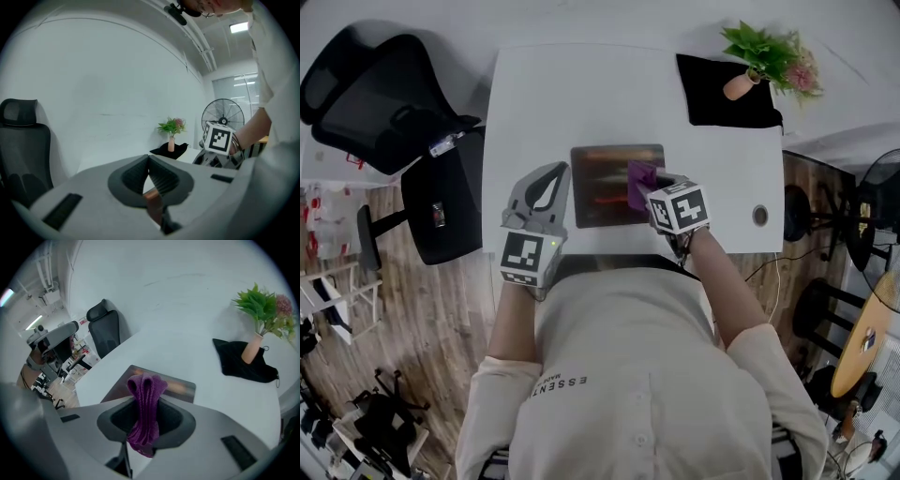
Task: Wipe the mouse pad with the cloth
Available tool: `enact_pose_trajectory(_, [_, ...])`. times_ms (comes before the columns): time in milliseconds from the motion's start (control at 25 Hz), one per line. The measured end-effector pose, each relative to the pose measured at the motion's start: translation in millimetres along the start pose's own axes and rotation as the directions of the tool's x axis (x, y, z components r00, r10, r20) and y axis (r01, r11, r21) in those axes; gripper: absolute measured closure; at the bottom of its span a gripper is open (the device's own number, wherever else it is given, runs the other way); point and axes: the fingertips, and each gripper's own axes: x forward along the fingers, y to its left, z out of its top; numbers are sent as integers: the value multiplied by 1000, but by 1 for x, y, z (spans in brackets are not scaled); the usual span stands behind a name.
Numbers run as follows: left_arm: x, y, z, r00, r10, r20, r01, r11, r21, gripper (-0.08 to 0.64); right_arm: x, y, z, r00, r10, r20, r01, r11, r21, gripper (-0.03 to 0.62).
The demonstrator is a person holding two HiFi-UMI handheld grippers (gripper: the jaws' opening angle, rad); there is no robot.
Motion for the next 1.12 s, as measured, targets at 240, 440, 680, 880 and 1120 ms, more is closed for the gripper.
enact_pose_trajectory(240, [-34,29,-17,1000,4,-23,-3,1000,7,558,28,77,3,995,102,2,-102,995,-23,486])
enact_pose_trajectory(440, [-53,49,-35,999,10,-47,-11,1000,-11,558,52,118,-4,986,162,-36,-162,987,-11,492])
enact_pose_trajectory(680, [-61,59,-50,997,16,-71,-17,1000,-19,558,72,132,-13,983,170,-65,-169,985,16,499])
enact_pose_trajectory(880, [-59,56,-41,998,21,-60,-21,1000,4,558,73,121,-19,986,152,-69,-151,988,19,499])
enact_pose_trajectory(1120, [-45,48,-34,998,27,-50,-26,1000,14,558,67,106,-25,986,150,-78,-150,989,10,497])
